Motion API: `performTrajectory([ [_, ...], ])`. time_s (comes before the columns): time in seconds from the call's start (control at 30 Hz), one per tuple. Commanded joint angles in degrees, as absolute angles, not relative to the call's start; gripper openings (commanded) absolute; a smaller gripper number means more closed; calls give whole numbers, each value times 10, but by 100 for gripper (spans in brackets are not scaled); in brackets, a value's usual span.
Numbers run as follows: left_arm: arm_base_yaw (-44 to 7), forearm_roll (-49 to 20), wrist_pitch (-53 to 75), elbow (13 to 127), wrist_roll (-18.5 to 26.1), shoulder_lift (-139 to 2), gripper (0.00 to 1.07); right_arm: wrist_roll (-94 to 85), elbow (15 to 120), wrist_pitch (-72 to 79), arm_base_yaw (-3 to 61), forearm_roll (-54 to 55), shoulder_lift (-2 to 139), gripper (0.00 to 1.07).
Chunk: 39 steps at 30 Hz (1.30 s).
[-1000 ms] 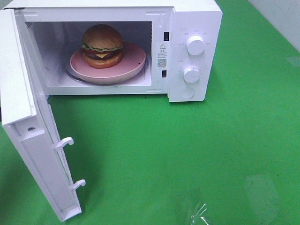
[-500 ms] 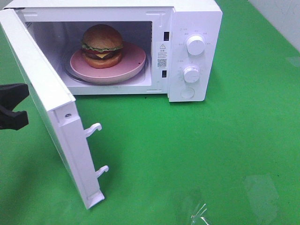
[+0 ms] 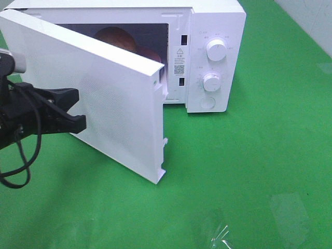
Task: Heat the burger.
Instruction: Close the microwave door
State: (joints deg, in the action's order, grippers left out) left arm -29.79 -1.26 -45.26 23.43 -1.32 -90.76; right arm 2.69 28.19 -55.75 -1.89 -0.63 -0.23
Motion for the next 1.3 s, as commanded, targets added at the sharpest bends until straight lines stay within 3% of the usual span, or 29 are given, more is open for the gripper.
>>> performTrajectory([
  [0.03, -327, -53, -460, 269, 0, -933, 0, 23, 281, -548, -21, -7, -18, 75],
  [0.4, -364, -89, -439, 402, 0, -1014, 0, 23, 281, -548, -21, -7, -18, 75],
  [0.97, -363, -94, -400, 552, 3, -1109, 0, 23, 281, -548, -21, -7, -18, 75],
  [1.2, -352, -144, -397, 591, 59, -1130, 0, 23, 281, -548, -21, -7, -18, 75],
  [1.3, -330, -146, -392, 597, 59, -1133, 0, 23, 281, -548, -21, -7, -18, 75],
])
